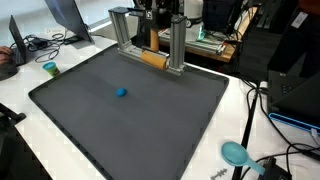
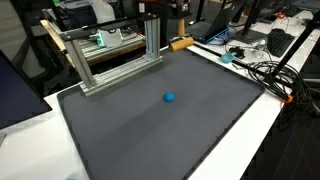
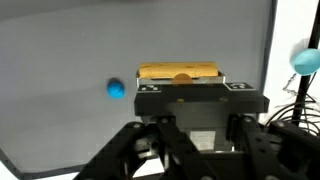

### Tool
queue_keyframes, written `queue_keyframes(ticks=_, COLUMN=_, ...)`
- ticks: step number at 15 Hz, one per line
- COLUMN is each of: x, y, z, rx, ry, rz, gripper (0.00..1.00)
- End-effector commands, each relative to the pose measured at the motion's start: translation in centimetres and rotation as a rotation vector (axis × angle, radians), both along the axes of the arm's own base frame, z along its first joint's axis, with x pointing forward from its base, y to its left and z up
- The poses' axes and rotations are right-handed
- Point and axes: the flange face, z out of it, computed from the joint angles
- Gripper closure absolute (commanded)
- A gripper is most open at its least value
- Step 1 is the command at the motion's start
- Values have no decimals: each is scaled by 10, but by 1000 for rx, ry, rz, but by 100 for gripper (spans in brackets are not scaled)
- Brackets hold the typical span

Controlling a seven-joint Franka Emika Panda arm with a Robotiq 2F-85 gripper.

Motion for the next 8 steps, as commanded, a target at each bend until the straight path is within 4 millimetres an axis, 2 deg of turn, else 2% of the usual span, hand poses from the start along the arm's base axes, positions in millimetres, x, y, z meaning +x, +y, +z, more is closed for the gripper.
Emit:
queue_keyframes(ticks=1, x=2, y=-4, z=-1, rx=-1, ry=2, rz=3, gripper=53)
queue_keyframes(ticks=5, x=3, y=-2, z=-1, rx=-1, ry=0, rz=9, gripper=53)
queue_keyframes(ticks=6, x=3, y=-2, z=-1, rx=-1, ry=0, rz=9, gripper=78)
queue_keyframes(ticks=8, x=14, y=-25, z=-14, rx=-68, ry=11, rz=3, gripper=78)
